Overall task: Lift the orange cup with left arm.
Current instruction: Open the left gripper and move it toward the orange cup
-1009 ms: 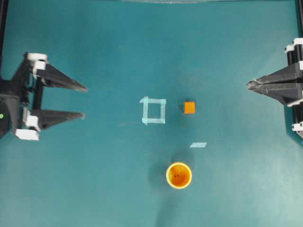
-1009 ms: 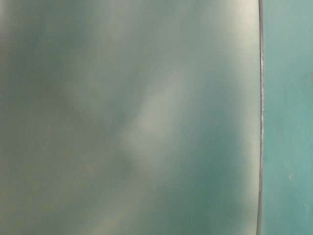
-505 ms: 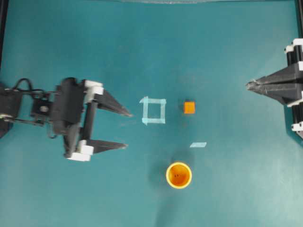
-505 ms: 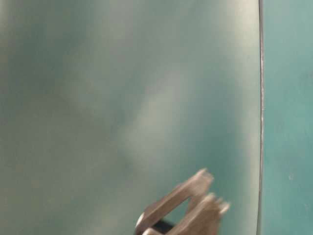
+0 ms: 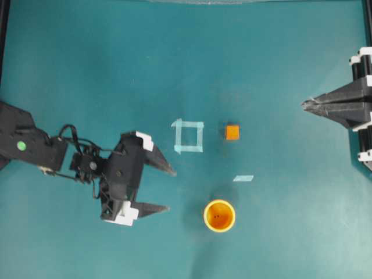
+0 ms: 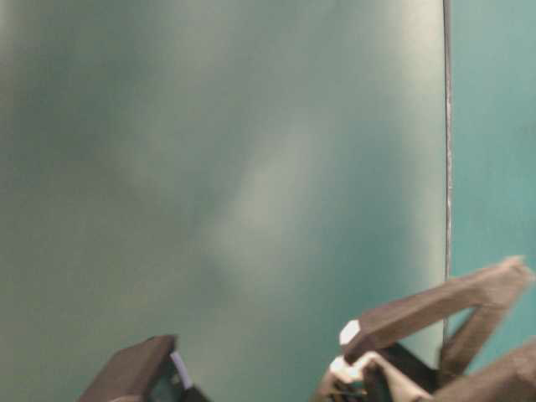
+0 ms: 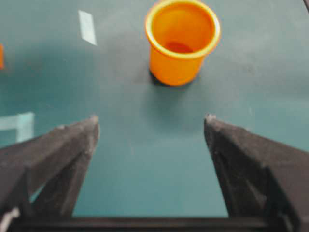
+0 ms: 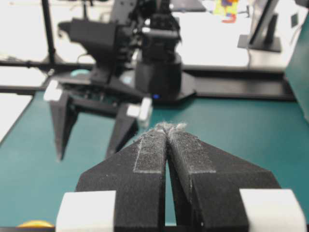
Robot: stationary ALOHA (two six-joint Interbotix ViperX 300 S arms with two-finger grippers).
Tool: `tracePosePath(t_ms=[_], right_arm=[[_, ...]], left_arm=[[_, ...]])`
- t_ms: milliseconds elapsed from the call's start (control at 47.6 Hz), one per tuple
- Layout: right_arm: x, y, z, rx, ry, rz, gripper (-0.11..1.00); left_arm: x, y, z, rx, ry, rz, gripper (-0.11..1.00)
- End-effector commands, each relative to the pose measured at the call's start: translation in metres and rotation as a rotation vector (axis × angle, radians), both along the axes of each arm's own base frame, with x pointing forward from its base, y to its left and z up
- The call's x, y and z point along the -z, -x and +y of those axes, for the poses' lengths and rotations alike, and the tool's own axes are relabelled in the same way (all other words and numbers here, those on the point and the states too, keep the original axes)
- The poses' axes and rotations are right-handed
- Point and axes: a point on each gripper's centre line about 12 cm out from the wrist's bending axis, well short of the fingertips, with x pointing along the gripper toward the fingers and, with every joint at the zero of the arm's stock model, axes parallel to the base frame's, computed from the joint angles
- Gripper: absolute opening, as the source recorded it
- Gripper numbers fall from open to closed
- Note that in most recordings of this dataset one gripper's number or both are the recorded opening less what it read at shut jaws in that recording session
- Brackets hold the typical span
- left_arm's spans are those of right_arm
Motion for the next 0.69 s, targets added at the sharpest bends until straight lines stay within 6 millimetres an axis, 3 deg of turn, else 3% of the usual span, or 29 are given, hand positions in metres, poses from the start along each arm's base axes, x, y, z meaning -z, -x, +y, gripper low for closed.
tracePosePath(t_ms=[0, 294, 673], right_arm=[[-0.014, -0.002, 0.000, 0.000, 0.002, -0.034, 0.00], [-0.012, -0.003, 0.000, 0.000, 0.000, -0.026, 0.00], [-0.012, -0.003, 0.000, -0.002, 0.000, -0.023, 0.00]], left_arm=[[-0.005, -0.009, -0.009, 0.010, 0.019, -0.024, 0.85], [0.019, -0.037, -0.030, 0.028, 0.026, 0.028, 0.85], [0.023, -0.063, -0.044, 0.040, 0.026, 0.031, 0.85]])
